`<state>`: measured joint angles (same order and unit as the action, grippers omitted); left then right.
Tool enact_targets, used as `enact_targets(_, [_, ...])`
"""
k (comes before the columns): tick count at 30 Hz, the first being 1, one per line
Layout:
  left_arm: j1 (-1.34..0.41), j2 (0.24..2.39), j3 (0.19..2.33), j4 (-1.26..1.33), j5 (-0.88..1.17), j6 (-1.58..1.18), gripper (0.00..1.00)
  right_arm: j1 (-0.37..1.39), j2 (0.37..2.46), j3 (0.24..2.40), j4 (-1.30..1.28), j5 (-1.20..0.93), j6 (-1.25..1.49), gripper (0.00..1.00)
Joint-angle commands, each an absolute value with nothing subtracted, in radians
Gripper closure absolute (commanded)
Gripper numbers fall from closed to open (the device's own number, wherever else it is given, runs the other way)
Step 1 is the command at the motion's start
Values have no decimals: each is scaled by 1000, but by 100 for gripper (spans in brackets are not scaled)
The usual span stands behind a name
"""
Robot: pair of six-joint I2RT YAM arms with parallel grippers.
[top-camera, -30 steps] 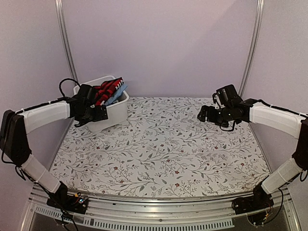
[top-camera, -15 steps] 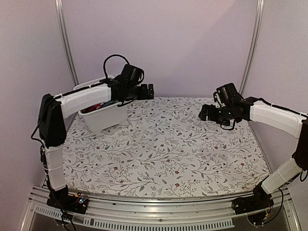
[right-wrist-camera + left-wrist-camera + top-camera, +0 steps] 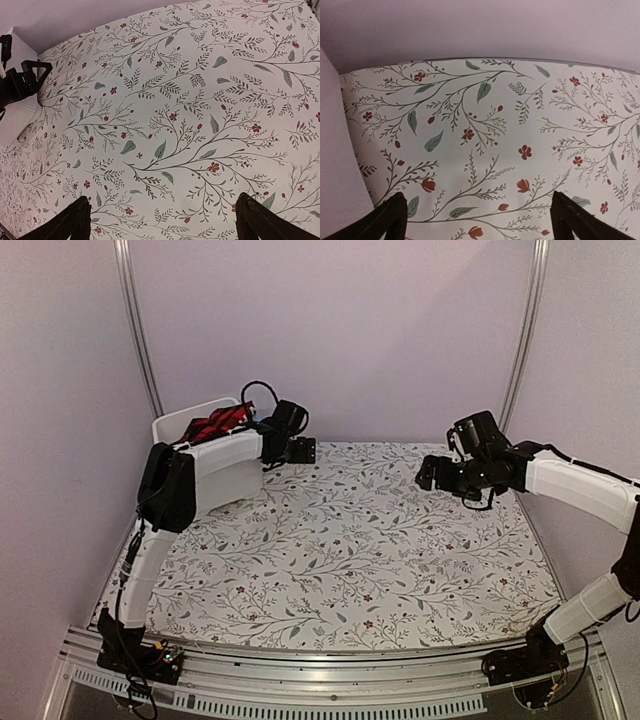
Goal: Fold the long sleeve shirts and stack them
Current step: Move the bin to the corner of the board.
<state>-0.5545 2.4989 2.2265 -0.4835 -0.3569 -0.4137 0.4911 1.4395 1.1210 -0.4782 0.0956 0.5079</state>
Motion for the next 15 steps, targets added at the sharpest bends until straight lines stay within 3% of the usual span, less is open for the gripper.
enact_targets(1, [-506,2328,2017,-428,-408,-422,0,499,1414,1093,-465,98,503,1])
enact_targets(10, [-424,1979,1530,-326,-442,-444,0,510,1419,1062,-430,78,514,1])
enact_targets(15, [-404,1890,1422,-319,-404,-409,0,512,1434,1066,-423,74,511,1])
